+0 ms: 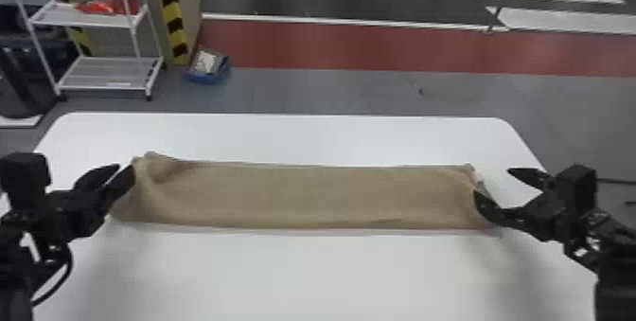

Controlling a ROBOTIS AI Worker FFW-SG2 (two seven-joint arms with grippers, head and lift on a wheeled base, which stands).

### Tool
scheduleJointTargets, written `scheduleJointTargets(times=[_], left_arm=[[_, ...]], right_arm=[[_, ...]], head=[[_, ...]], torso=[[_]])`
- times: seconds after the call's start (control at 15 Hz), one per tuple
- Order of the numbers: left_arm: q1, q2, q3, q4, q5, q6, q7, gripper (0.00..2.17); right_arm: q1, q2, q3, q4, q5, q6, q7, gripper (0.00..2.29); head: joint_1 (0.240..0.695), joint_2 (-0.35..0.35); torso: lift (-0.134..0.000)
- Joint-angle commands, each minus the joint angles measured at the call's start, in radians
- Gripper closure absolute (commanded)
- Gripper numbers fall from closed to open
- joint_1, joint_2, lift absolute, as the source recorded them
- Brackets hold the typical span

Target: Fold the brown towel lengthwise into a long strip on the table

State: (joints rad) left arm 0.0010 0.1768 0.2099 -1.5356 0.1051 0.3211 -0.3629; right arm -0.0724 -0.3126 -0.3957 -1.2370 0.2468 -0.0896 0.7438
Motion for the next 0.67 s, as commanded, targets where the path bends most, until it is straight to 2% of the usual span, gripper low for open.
scheduleJointTargets(times=[0.0, 0.2, 0.33, 0.4, 0.47, 0.6], left_arm=[[-0.073, 0.03, 0.0, 0.109, -0.005, -0.009, -0.027, 0.83], [-0.147, 0.043, -0.006, 0.224, -0.047, -0.058, -0.047, 0.83], [-0.19, 0.043, -0.007, 0.278, -0.012, -0.076, -0.087, 0.83], [-0.197, 0.039, -0.015, 0.281, -0.005, -0.079, -0.1, 0.79], [-0.207, 0.039, -0.027, 0.29, -0.005, -0.079, -0.103, 0.65], [-0.248, 0.033, -0.044, 0.335, -0.004, -0.076, -0.123, 0.59]], right_arm=[[-0.009, 0.02, 0.044, -0.002, 0.012, 0.0, -0.004, 0.09], [-0.05, 0.024, 0.115, -0.002, 0.023, 0.012, -0.006, 0.1], [-0.064, 0.027, 0.13, -0.002, 0.048, 0.028, -0.007, 0.1], [-0.076, 0.03, 0.135, -0.001, 0.058, 0.031, -0.007, 0.1], [-0.083, 0.032, 0.141, 0.004, 0.062, 0.031, -0.011, 0.1], [-0.093, 0.04, 0.158, 0.008, 0.074, 0.031, -0.014, 0.1]], head=[[0.695, -0.107], [0.695, -0.052], [0.695, -0.026], [0.695, -0.015], [0.695, -0.015], [0.695, -0.018]], torso=[[-0.117], [-0.117], [-0.117], [-0.117], [-0.117], [-0.117]])
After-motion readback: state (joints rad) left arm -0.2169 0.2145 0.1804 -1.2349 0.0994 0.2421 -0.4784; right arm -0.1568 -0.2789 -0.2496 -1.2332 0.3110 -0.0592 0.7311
